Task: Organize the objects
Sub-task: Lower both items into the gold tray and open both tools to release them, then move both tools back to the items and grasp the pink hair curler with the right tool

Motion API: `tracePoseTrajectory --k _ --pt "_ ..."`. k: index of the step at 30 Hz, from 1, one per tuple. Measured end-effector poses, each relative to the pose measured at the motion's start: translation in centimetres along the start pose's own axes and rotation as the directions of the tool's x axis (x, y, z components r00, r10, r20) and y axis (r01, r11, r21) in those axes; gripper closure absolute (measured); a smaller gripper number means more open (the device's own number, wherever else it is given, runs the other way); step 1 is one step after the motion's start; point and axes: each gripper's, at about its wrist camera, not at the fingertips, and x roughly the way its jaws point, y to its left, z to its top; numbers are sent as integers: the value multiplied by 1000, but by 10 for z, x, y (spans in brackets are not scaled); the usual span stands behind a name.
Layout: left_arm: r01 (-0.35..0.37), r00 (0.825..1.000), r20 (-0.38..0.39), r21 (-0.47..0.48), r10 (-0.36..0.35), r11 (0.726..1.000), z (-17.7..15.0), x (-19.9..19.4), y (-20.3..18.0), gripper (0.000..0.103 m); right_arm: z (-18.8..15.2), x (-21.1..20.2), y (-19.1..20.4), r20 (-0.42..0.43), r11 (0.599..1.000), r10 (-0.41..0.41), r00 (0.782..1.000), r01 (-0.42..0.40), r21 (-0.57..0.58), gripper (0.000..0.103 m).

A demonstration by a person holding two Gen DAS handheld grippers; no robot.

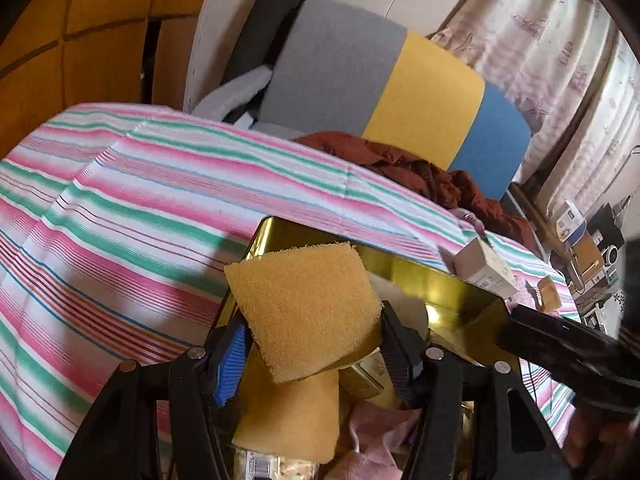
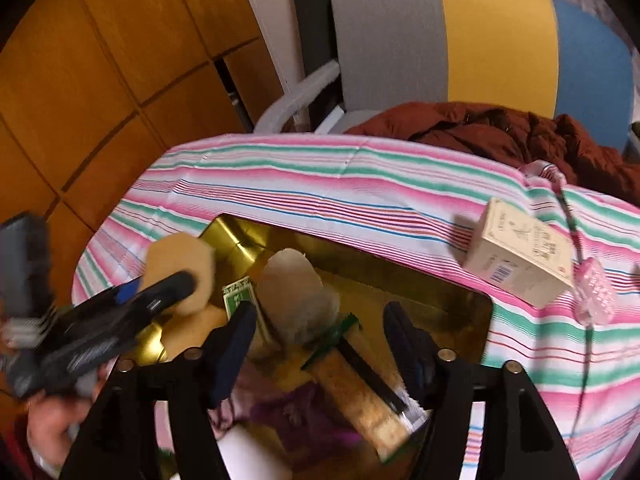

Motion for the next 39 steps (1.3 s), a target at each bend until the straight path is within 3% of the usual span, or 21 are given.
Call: tracePoseTrajectory --k 3,7,13,20,24,30,39 --pt "-60 997 -42 -14 59 998 2 7 2 33 -8 -14 -6 8 1000 19 1000 -19 8 34" --pt "-44 999 -14 -30 44 999 0 -4 -1 17 -23 -32 -14 23 999 38 999 -39 20 34" --pt "-48 994 90 -70 54 996 0 -35 -1 16 -43 -49 -31 29 998 36 999 -38 55 33" --pt "-113 977 166 -135 135 984 -17 -66 3 16 -68 -64 -58 18 993 12 1000 -14 115 33" --pt "-72 986 139 -119 88 990 -37 -68 -13 17 -80 -75 -76 16 989 -12 1000 9 151 33" --pt "27 994 104 -17 -26 999 -63 -68 -60 17 -98 -88 -99 5 982 -52 999 50 183 33" --pt "119 991 45 158 -128 980 -92 -69 -132 17 -122 -100 -139 -27 967 -126 992 129 222 32"
